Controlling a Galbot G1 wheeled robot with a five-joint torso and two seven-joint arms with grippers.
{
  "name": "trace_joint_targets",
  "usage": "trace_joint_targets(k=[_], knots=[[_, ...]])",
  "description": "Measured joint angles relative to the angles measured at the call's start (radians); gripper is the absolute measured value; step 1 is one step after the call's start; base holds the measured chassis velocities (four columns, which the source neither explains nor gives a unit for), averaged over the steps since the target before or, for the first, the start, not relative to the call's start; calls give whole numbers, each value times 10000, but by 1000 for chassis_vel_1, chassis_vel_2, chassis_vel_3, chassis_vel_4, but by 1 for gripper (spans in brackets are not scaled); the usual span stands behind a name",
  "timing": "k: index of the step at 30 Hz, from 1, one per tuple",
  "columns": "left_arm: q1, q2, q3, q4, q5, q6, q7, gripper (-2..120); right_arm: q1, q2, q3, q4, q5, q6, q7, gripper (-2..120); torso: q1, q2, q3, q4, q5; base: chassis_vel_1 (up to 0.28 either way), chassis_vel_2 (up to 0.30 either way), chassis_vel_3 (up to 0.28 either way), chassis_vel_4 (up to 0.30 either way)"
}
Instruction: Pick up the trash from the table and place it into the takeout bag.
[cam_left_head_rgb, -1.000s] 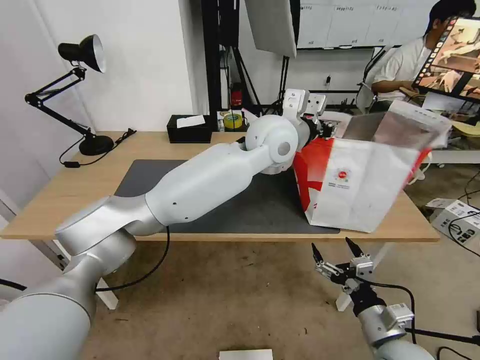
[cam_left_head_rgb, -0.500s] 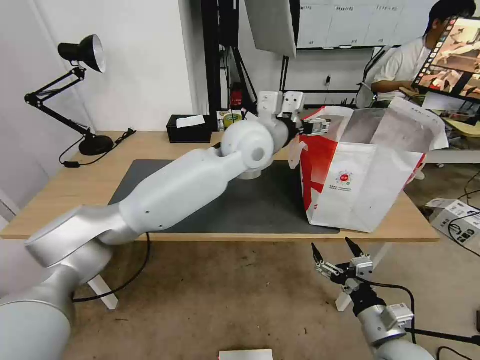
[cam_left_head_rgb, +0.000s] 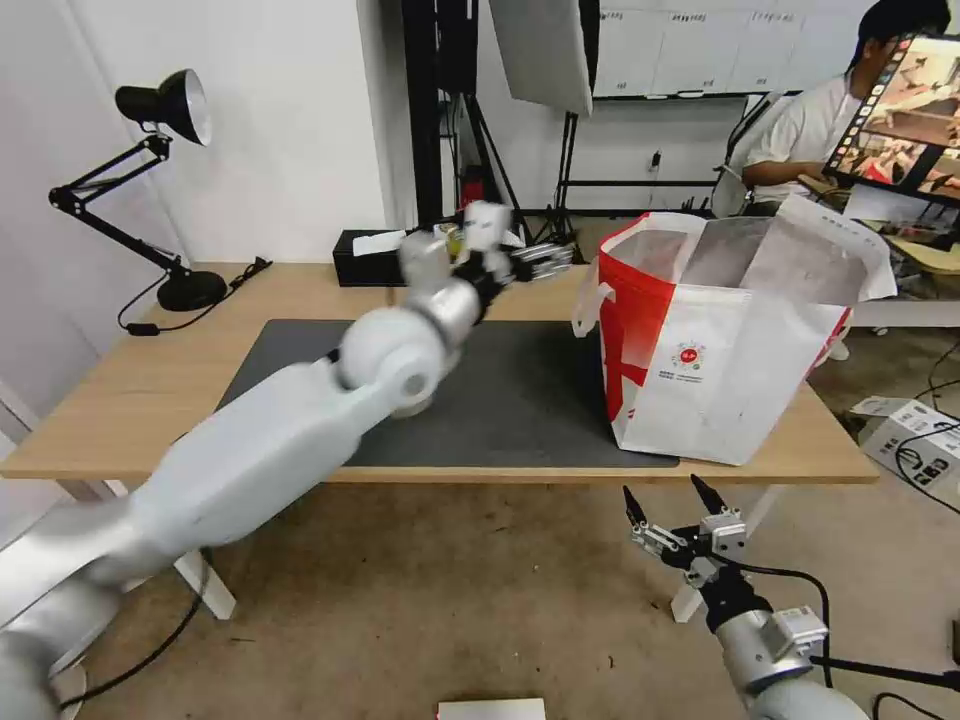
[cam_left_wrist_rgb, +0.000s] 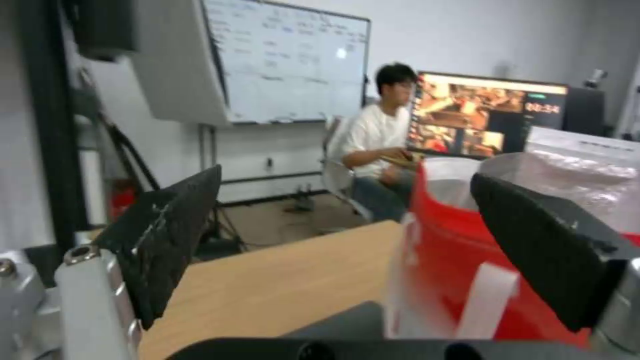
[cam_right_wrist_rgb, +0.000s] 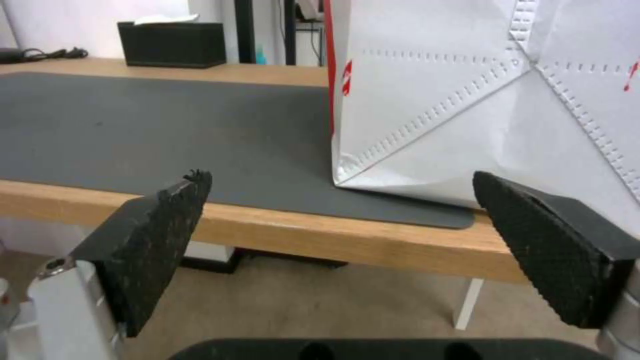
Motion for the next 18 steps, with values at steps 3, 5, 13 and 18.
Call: trace_joint_targets(k=[3, 5, 13, 18], knots=[[983, 346, -670, -388, 442, -75, 154, 100, 0, 0, 0, 1, 0, 0, 0, 100, -1, 0, 0, -3, 0, 0, 0, 0, 0], [1395, 464, -917, -506, 624, -134, 205, 100, 0, 0, 0, 1, 0, 1, 1, 100, 0, -1, 0, -5, 0, 0, 0, 0, 0], [4086, 1211, -2951, -1301, 1441, -676, 497, 100, 0, 0, 0, 0, 0, 0, 0, 100, -1, 0, 0, -3, 3, 0, 0, 0, 0], [5649, 1293, -3994, -1463, 2021, -1645, 492, 100, 0, 0, 0, 1, 0, 1, 0, 100, 0, -1, 0, -4, 2, 0, 0, 0, 0]])
